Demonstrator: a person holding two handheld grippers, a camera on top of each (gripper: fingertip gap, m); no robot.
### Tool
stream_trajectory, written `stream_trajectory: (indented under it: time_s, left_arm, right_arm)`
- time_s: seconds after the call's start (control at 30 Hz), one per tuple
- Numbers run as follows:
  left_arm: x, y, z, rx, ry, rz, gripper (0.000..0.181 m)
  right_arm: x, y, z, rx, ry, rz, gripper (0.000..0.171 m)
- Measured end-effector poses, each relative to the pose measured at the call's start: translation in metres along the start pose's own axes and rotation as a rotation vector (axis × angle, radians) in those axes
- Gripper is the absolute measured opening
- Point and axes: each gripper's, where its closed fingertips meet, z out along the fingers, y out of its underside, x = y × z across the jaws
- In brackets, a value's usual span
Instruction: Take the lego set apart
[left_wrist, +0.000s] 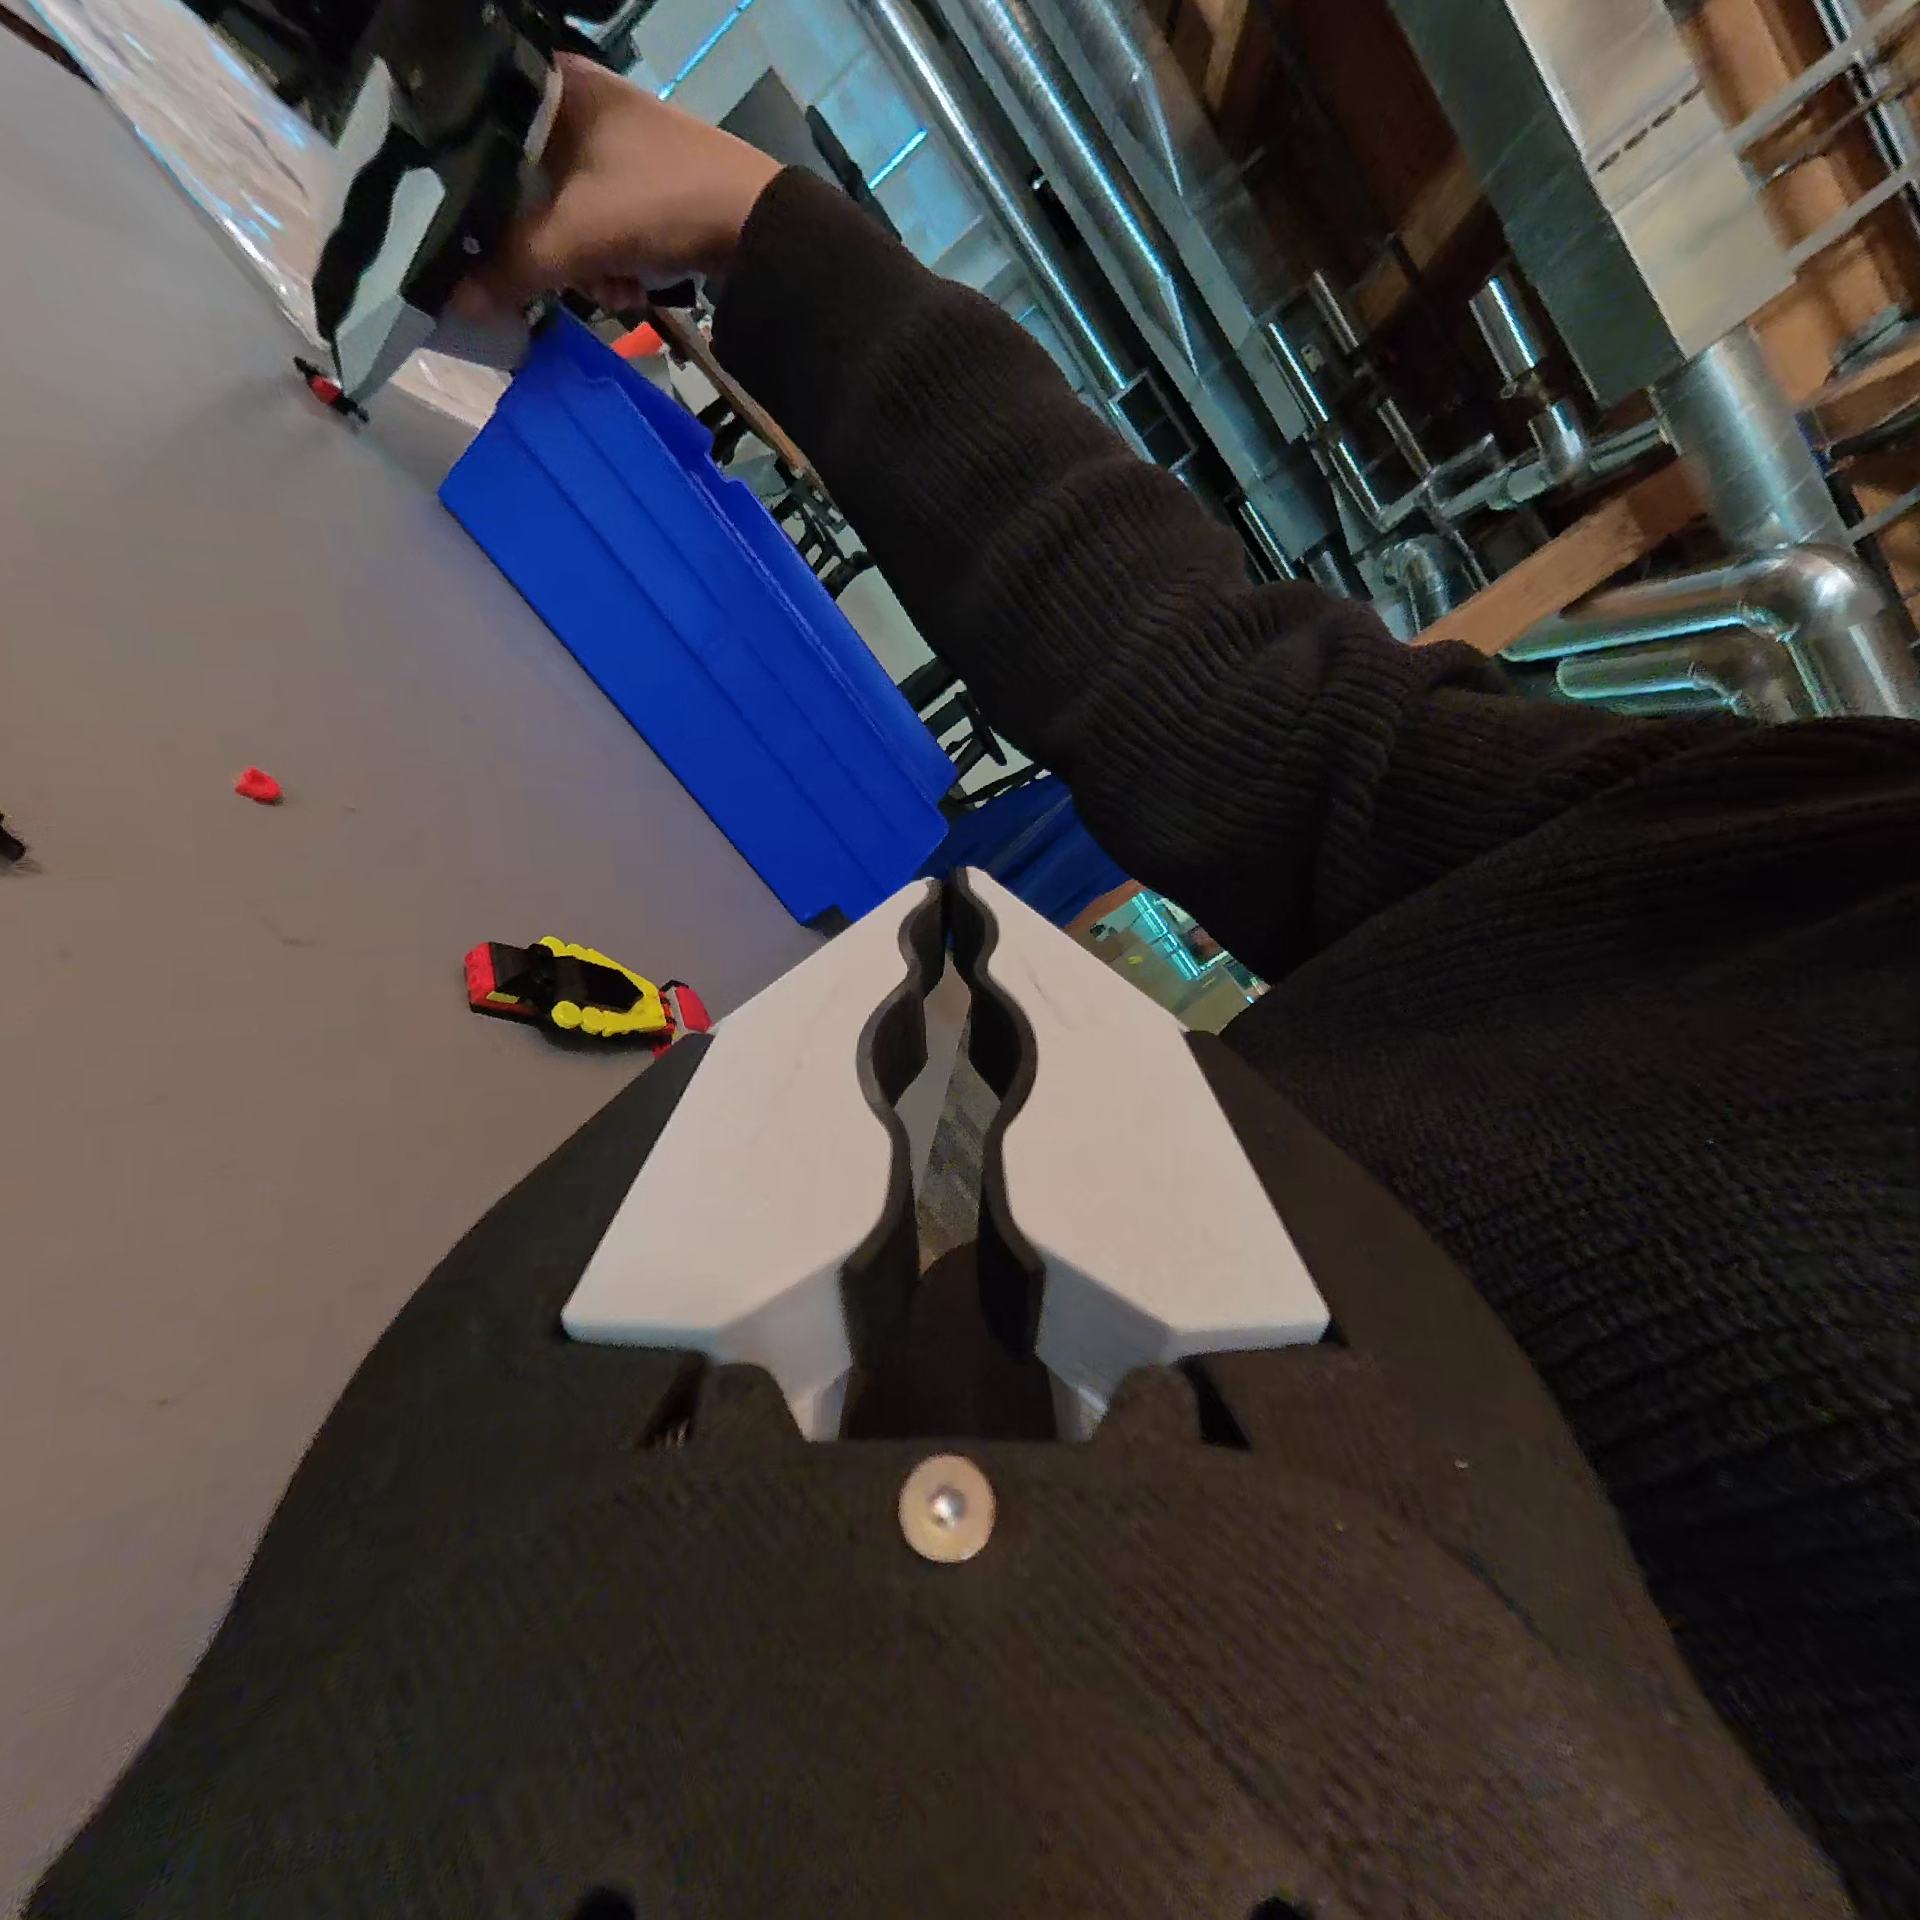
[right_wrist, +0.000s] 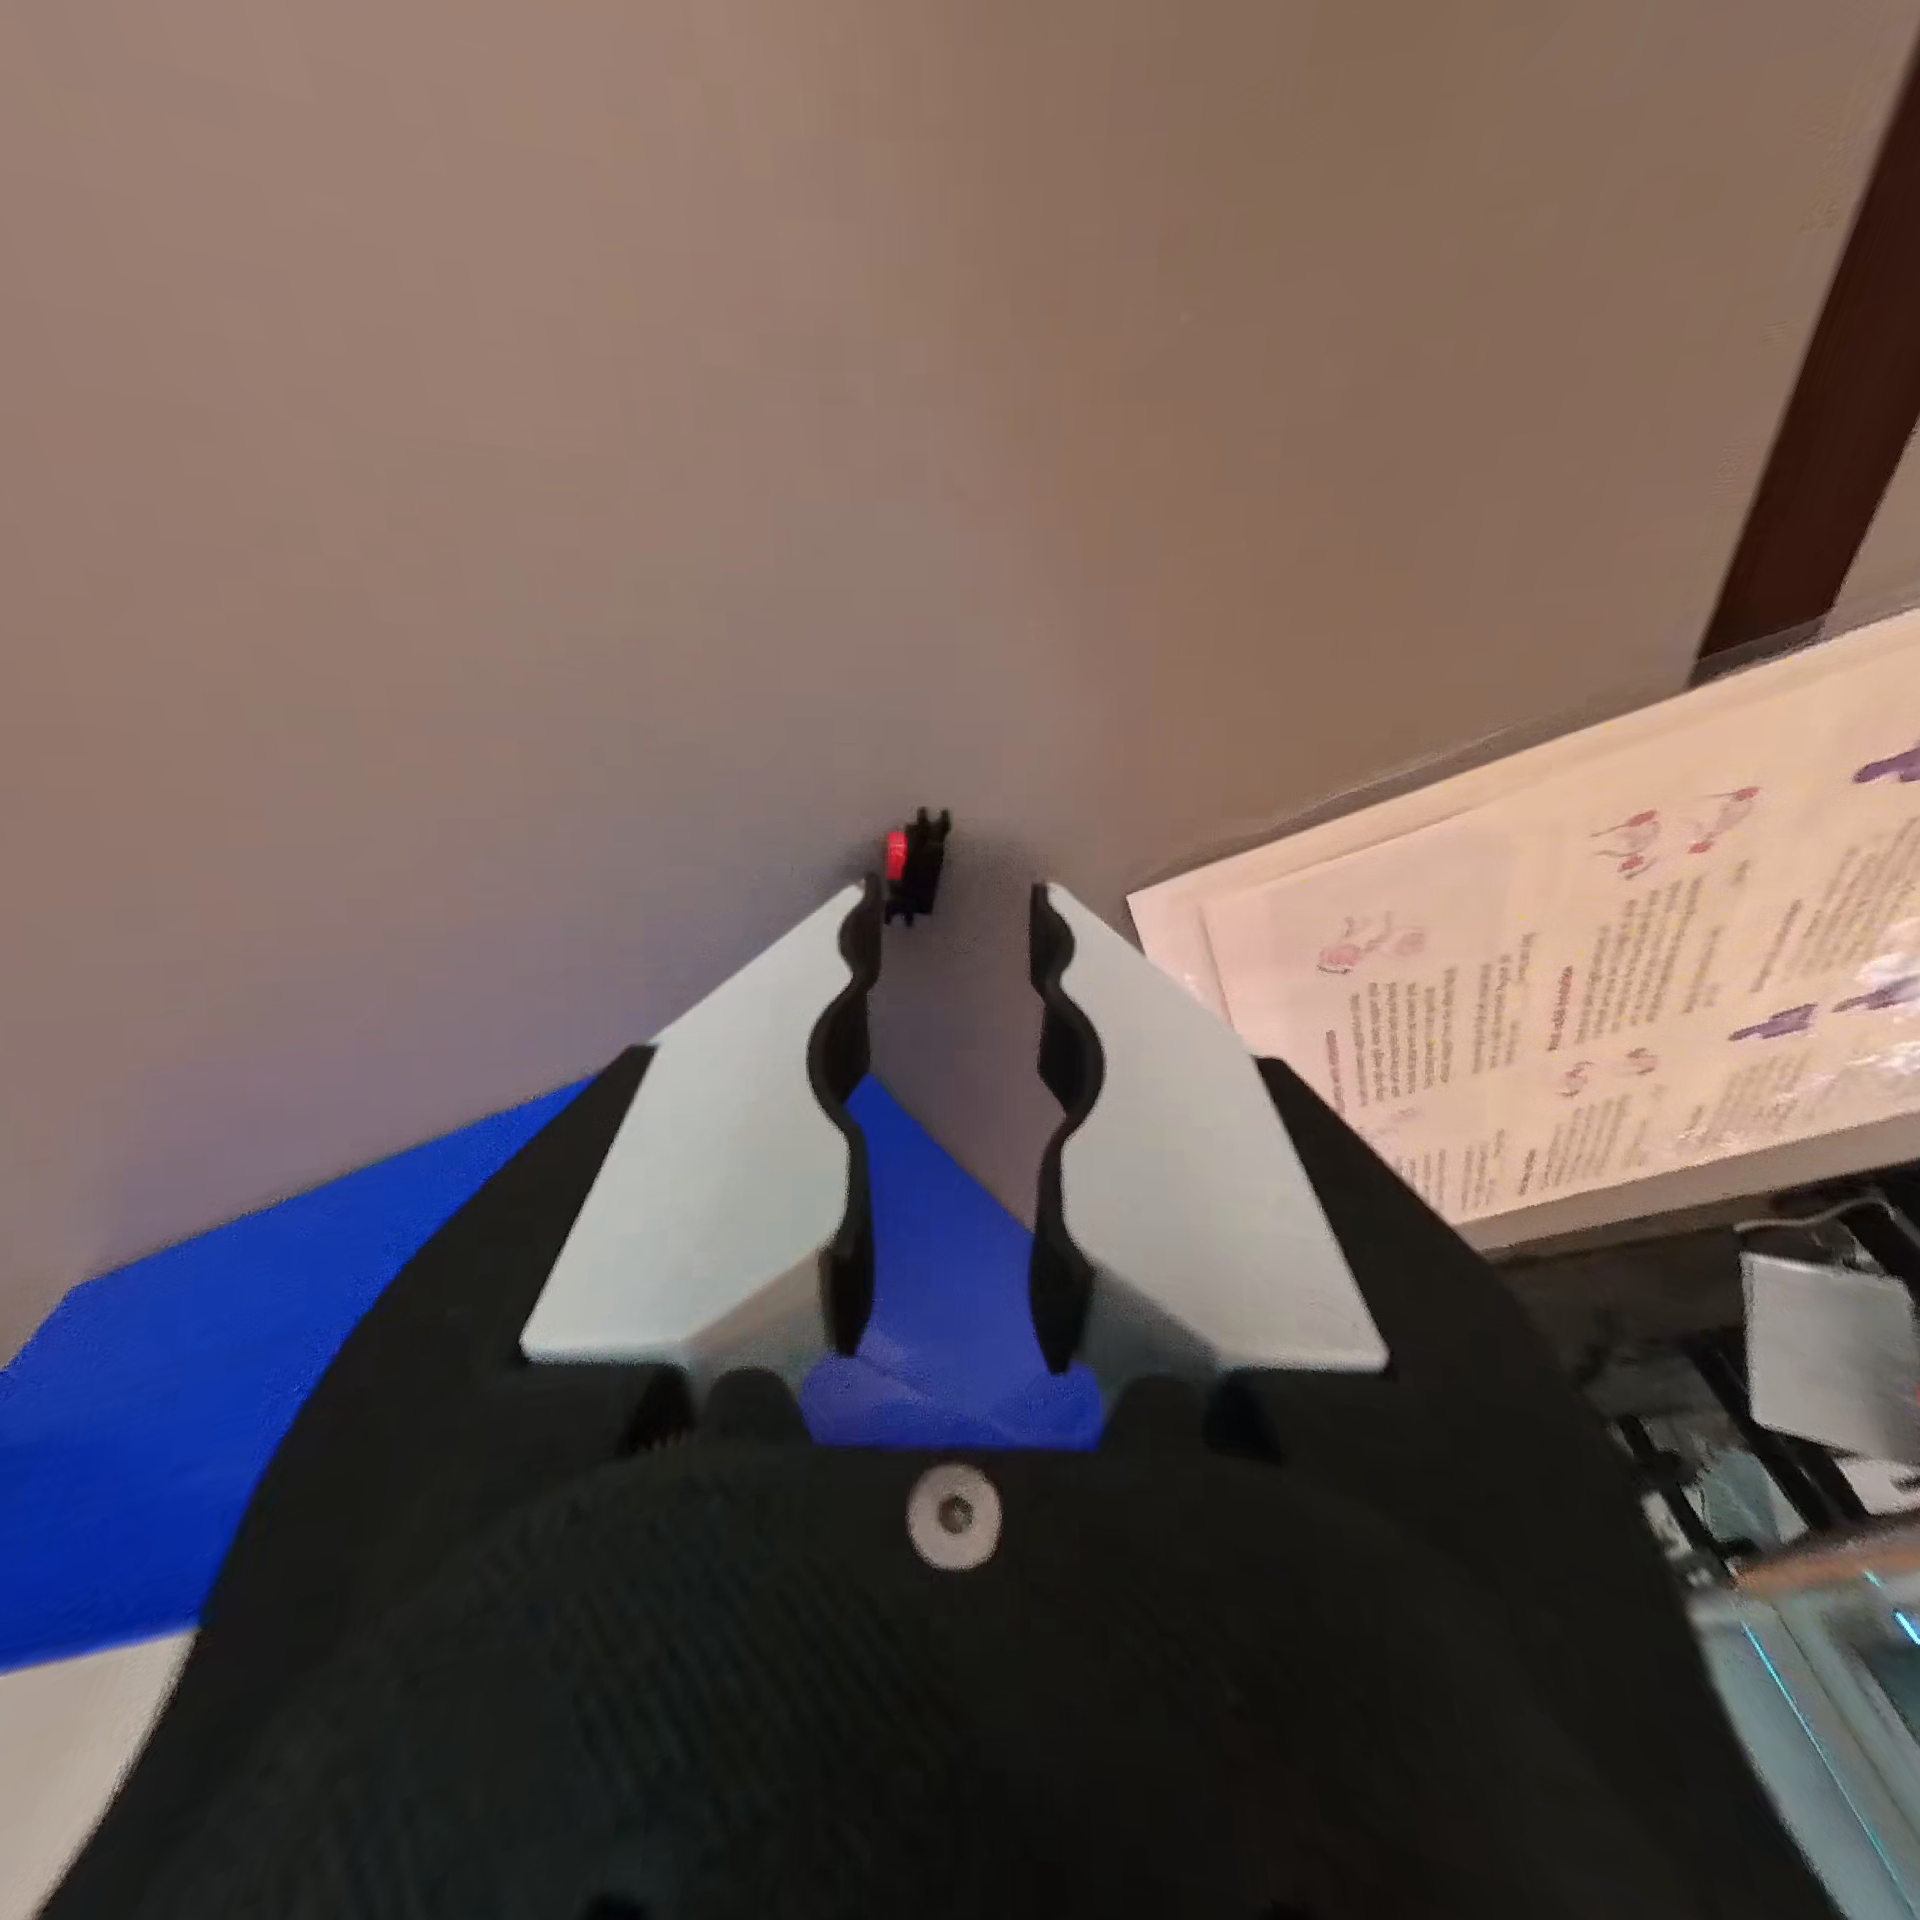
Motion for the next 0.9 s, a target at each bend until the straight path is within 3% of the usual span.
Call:
stream_trajectory:
  time_s: [0.07, 0.1, 0.23, 0.33, 0.47, 0.57, 0.67, 0.8, 0.9]
  left_arm:
    - [-0.004, 0.002, 0.001, -0.004, -0.007, -0.016, 0.000]
    - [-0.005, 0.002, 0.001, -0.005, -0.010, -0.022, 0.000]
    - [-0.008, 0.005, 0.002, -0.018, -0.025, -0.008, 0.000]
    - [-0.008, 0.007, 0.003, -0.032, -0.042, 0.037, 0.000]
    - [-0.013, 0.005, 0.002, -0.039, -0.114, 0.143, 0.003]
    - [-0.021, -0.005, -0.003, -0.003, -0.231, 0.286, 0.017]
    - [-0.020, -0.022, -0.011, 0.069, -0.365, 0.522, 0.032]
    - [-0.006, -0.022, -0.009, 0.089, -0.438, 0.840, 0.037]
    - [-0.002, -0.001, 0.003, 0.022, -0.406, 0.896, 0.034]
  right_arm:
    - [-0.003, 0.000, 0.008, -0.002, -0.031, -0.003, 0.022]
    - [-0.007, -0.003, 0.008, 0.016, -0.061, -0.008, 0.011]
    - [-0.012, -0.006, -0.006, 0.073, -0.012, -0.082, 0.009]
    - [-0.045, -0.030, -0.057, 0.280, 0.010, -0.127, 0.009]
    - [-0.154, -0.071, -0.152, 0.769, -0.111, -0.138, 0.009]
    - [-0.240, -0.087, -0.216, 1.233, -0.337, 0.065, 0.009]
    - [-0.296, -0.081, -0.237, 1.549, -0.658, 0.405, 0.008]
    - [-0.326, -0.073, -0.197, 1.642, -1.028, 0.822, 0.008]
    - [-0.335, -0.070, -0.171, 1.626, -1.156, 0.982, 0.009]
